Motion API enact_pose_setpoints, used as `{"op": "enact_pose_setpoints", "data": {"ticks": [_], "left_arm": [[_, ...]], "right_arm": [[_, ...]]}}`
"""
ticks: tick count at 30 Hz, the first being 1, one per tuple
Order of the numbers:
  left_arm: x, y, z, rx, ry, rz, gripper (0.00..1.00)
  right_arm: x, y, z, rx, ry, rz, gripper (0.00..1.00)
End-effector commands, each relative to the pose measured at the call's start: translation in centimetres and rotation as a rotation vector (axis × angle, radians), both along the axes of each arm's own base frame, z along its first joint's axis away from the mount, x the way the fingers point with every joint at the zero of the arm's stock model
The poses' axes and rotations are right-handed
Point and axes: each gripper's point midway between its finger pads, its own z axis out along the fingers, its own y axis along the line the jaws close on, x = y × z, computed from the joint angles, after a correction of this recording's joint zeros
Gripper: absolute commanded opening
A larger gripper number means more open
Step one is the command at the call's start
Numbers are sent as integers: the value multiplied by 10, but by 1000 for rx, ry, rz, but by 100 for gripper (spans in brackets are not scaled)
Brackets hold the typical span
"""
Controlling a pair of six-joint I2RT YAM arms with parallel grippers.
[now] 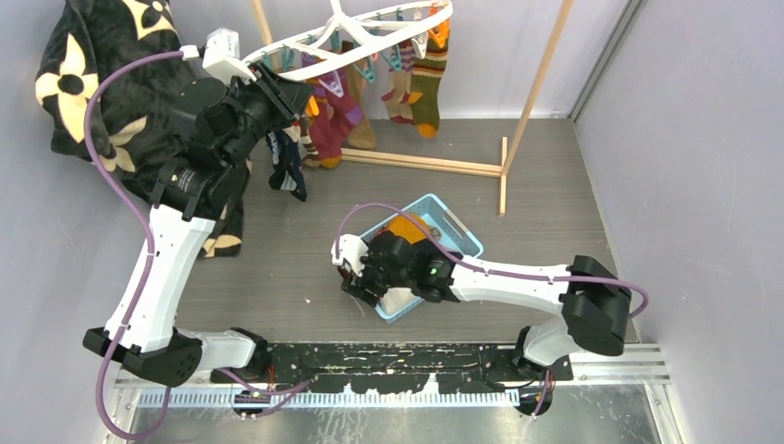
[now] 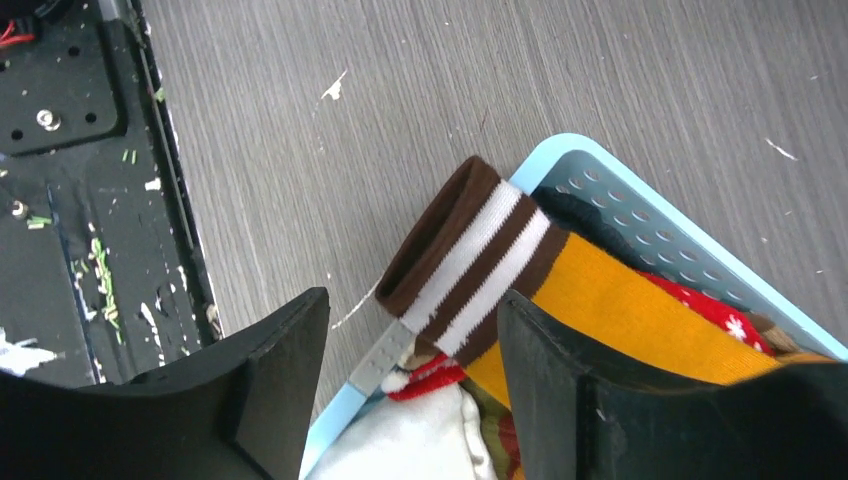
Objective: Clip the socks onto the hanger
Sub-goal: Pick up the sock from the bin.
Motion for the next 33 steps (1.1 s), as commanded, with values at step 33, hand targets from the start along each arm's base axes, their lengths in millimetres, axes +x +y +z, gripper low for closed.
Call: {"op": "enact_pose_setpoints", "data": {"ticks": [33], "left_arm": [[-6,15,19,-3,-46,52,0]], "right_arm": [[1,12,-13,-31,-405,140,53]]}}
